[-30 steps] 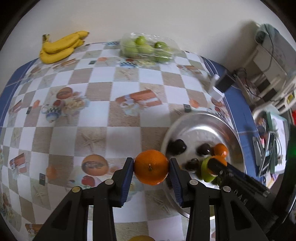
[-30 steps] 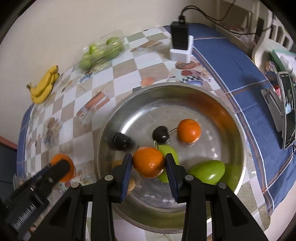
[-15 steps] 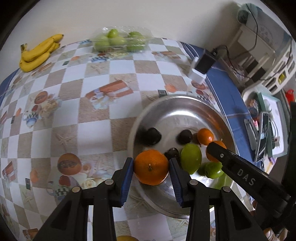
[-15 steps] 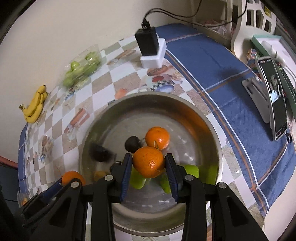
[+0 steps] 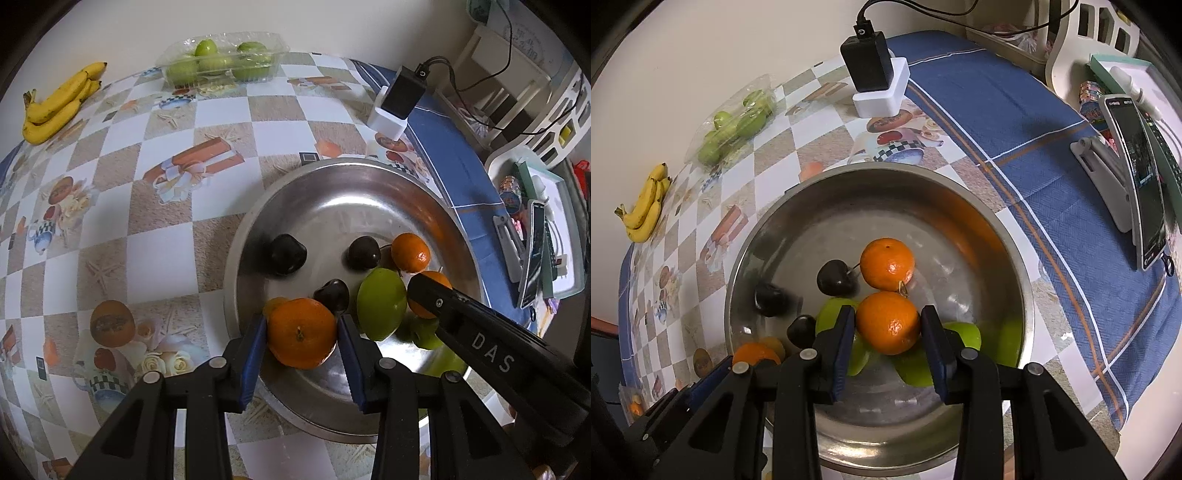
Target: Organize fruits
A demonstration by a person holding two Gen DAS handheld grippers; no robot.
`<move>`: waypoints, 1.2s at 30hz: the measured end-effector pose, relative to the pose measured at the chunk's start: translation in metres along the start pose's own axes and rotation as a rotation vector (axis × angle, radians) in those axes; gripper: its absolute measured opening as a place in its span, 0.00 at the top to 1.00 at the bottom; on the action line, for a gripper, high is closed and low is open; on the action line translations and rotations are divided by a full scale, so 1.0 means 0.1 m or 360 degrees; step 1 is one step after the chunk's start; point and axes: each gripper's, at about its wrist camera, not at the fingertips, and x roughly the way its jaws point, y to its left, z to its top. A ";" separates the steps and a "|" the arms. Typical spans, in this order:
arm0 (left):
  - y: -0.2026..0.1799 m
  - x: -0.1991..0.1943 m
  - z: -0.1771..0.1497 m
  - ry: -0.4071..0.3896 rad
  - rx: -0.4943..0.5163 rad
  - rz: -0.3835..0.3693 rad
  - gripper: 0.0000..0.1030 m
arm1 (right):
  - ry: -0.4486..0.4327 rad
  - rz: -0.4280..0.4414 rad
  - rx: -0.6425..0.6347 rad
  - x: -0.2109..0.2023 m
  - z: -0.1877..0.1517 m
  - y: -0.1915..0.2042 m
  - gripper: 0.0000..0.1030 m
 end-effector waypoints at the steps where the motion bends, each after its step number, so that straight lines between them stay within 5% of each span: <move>1: 0.00 0.00 0.00 0.0000 0.0000 -0.0001 0.58 | 0.0001 0.0003 0.0003 0.00 0.00 0.00 0.62; 6: 0.01 -0.02 0.02 -0.0012 -0.0008 -0.0020 0.46 | 0.0002 0.0009 0.0006 0.00 0.00 0.00 0.61; 15: 0.10 -0.08 0.05 -0.0032 -0.0050 0.0000 0.42 | -0.0041 0.0021 -0.0013 -0.07 0.00 0.03 0.56; 18: 0.20 -0.09 0.06 -0.0033 -0.0101 0.0080 0.36 | -0.0053 0.0029 -0.0035 -0.09 0.01 0.07 0.51; 20: 0.27 -0.10 0.08 -0.0032 -0.0138 0.0140 0.31 | -0.0054 0.0033 -0.0046 -0.08 0.00 0.09 0.35; 26: 0.54 -0.09 0.09 -0.0033 -0.0255 0.0331 0.11 | -0.0053 0.0032 -0.0091 -0.07 0.00 0.15 0.22; 36: 0.78 -0.08 0.07 -0.0059 -0.0329 0.0464 0.00 | -0.0061 0.0024 -0.0166 -0.04 -0.03 0.23 0.18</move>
